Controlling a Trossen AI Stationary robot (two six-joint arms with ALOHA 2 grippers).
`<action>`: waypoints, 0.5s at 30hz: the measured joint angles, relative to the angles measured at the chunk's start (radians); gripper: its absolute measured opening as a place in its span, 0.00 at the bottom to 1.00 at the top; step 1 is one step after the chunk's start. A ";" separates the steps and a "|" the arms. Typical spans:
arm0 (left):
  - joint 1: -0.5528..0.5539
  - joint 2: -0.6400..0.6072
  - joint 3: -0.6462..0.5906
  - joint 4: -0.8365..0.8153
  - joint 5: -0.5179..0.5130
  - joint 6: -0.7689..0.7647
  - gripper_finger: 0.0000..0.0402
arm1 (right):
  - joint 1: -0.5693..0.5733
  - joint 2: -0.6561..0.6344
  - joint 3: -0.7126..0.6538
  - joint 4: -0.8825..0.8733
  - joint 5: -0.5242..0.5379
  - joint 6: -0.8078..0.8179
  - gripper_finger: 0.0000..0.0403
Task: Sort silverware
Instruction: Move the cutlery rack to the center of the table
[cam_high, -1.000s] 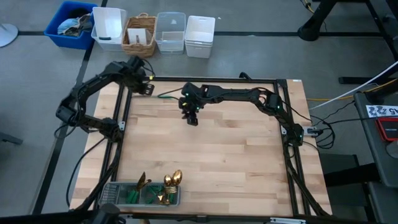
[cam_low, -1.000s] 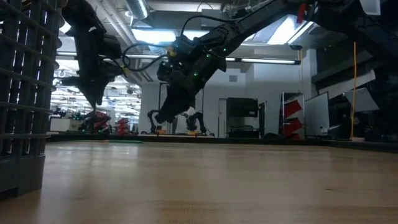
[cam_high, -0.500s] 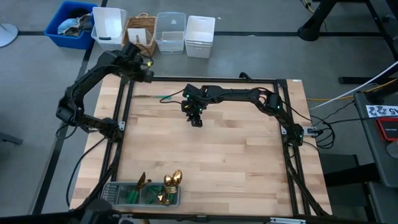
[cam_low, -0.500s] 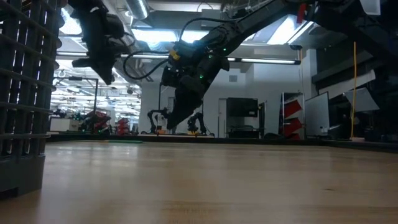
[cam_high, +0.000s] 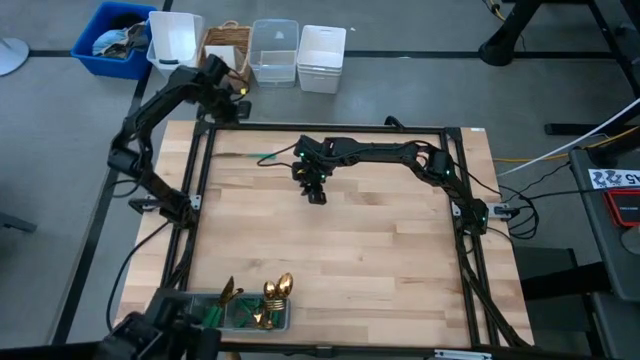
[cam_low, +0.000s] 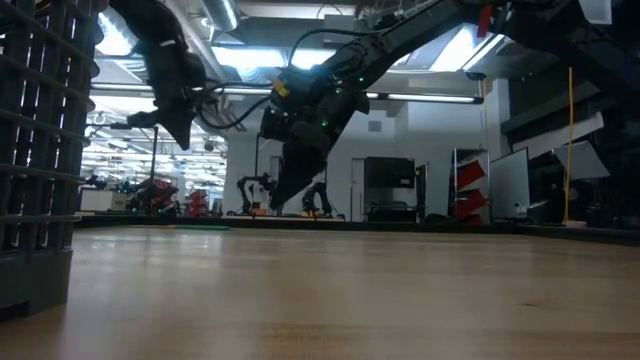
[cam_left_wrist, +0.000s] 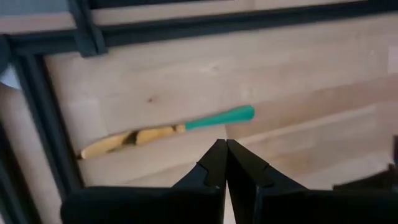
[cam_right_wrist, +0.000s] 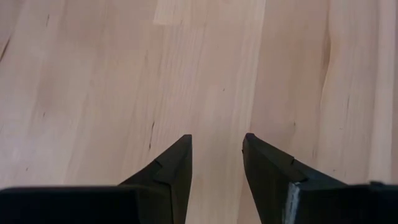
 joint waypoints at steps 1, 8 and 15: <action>0.005 0.014 0.017 -0.020 0.013 0.001 0.00 | 0.000 0.000 0.000 -0.003 0.000 0.000 0.35; 0.044 0.081 0.143 -0.164 0.019 0.053 0.00 | 0.000 0.000 0.000 -0.014 0.000 -0.036 0.35; 0.078 0.136 0.180 -0.189 0.023 0.038 0.00 | 0.000 0.000 0.000 -0.038 0.007 -0.052 0.35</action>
